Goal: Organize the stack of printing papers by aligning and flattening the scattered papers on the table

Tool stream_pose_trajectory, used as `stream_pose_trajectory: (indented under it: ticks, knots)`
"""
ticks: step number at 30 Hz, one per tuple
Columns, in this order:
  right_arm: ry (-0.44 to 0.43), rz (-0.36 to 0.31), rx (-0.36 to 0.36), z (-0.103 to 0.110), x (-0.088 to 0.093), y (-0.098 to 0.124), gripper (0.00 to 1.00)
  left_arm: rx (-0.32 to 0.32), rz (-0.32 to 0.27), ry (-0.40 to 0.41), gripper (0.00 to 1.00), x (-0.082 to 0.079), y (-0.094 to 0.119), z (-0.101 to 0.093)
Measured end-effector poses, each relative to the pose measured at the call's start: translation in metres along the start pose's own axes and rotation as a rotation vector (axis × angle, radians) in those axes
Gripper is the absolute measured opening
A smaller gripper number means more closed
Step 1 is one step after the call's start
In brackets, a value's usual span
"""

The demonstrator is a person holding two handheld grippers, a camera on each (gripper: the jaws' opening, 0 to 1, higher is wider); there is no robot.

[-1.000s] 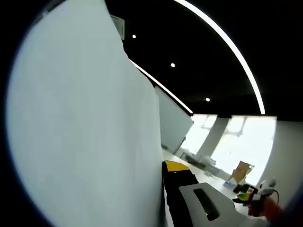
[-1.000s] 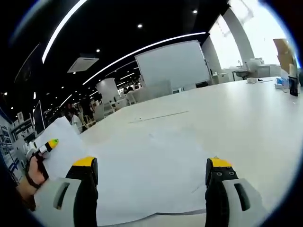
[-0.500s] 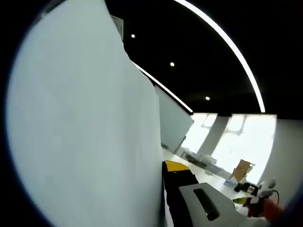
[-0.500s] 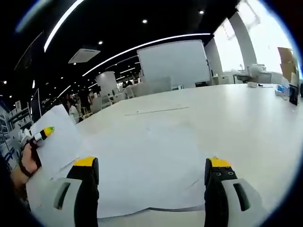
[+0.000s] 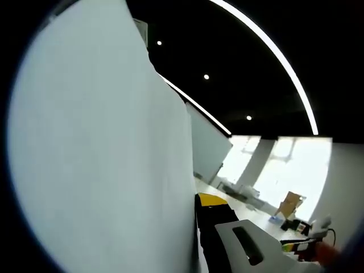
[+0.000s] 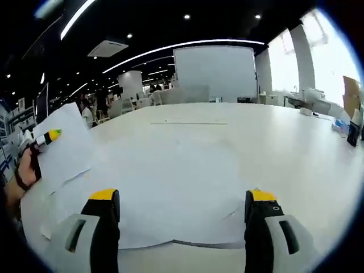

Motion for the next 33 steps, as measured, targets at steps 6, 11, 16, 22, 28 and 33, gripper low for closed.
stream_pose_trajectory:
  ticks: [6,11,16,22,28,33]
  knots:
    - [0.028,0.027,0.009,0.0016,0.0034,0.0008,0.84,0.002,0.002,0.001,0.06,0.0001,0.0000,-0.0002]
    - [0.047,0.048,0.007,0.0044,0.0070,0.0006,0.84,0.003,0.001,0.006,0.06,-0.0001,0.0001,0.0004]
    - [0.055,0.043,0.010,0.0070,0.0076,0.0019,0.84,0.003,0.000,0.009,0.06,-0.0001,0.0001,0.0005]
    - [0.056,0.037,0.007,0.0058,0.0073,0.0008,0.84,0.002,0.000,0.008,0.06,0.0002,-0.0002,0.0006]
    - [0.061,0.031,0.001,0.0086,0.0077,0.0013,0.83,0.001,0.000,0.006,0.06,0.0000,-0.0006,0.0018]
    - [0.078,0.024,0.005,0.0057,0.0062,0.0000,0.83,0.000,-0.001,0.005,0.06,-0.0001,-0.0007,0.0020]
Point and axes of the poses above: the point that each gripper's makers call its tool centre point, and the gripper's own axes: y roughly backward along the fingers, z roughly to its left, x roughly out of its underside, the point moved 6 cm from there along y, roughly backward along the fingers, and after that the axes turned 5 degrees about -x, right-handed, at the moved point
